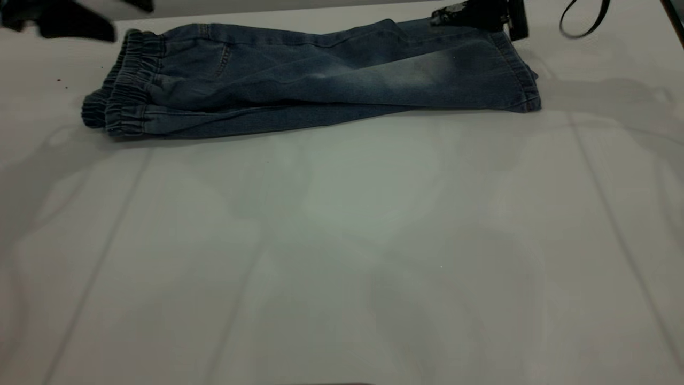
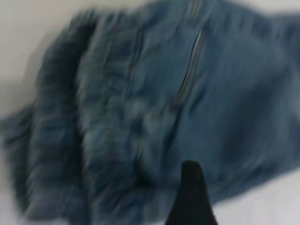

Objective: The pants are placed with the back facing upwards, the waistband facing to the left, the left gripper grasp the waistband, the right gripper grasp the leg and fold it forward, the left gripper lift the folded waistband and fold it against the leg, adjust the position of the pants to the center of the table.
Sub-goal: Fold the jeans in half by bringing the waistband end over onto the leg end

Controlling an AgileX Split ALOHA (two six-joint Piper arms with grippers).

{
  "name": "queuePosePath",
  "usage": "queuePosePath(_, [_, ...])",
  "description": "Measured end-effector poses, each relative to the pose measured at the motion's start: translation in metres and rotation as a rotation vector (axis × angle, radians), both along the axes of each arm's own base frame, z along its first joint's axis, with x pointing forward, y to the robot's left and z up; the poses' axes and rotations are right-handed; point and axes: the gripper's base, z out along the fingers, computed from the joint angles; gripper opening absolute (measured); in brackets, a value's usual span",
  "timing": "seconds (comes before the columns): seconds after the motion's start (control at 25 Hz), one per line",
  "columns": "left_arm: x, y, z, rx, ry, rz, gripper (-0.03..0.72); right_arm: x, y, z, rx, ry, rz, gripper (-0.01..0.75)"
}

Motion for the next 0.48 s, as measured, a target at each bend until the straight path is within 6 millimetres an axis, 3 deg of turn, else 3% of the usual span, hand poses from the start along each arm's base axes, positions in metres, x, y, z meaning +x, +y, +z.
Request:
queuePosePath(0.16, [-0.011, 0.004, -0.009, 0.055, 0.15, 0.005, 0.498, -0.008, 0.022, 0.018, -0.2, -0.061, 0.102, 0.404])
queuePosePath(0.48, [-0.011, 0.005, -0.049, 0.032, 0.275, 0.046, 0.543, -0.018, 0.059, 0.016, -0.271, -0.097, 0.201, 0.426])
